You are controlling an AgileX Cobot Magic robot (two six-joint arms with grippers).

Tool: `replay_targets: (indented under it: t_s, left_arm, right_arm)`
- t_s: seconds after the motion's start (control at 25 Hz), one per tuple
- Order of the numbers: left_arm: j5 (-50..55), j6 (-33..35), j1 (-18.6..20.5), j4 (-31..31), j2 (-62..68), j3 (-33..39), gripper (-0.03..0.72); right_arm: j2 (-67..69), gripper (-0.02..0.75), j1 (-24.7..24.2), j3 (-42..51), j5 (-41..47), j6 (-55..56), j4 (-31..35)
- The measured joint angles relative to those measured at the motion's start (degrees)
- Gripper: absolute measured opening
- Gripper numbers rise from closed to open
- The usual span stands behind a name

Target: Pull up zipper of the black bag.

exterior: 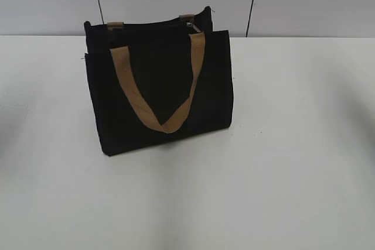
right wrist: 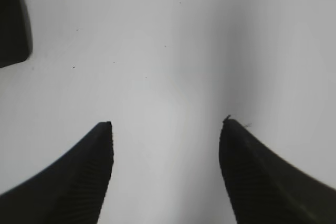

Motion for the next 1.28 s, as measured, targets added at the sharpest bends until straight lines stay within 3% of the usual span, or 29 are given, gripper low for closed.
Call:
replay_targets:
  t_s: [0.64,0.8,1.04,1.28]
  left_arm:
    - [0.3,1.4,0.0,2.7,-29.2,0.7,0.377]
    - [0.2,1.4,0.0,4.3,-39.6,6.6,0.377]
    - [-1.7,4.3,0.0,5.8,-56.5,21.3,0.376]
    - [-5.1,5.8,0.0,5.8,-75.3,29.1,0.371]
  right_arm:
    - [-58.0,0.482,0.0,39.6,0.7,0.0,2.9]
    - [-69.2,0.482,0.0,44.8,0.8,0.0,2.9]
    - [-81.6,0.482,0.0,50.1,0.8,-2.3,2.9]
    - [-90.5,0.482,0.0,54.0,0.9,-3.3,2.9]
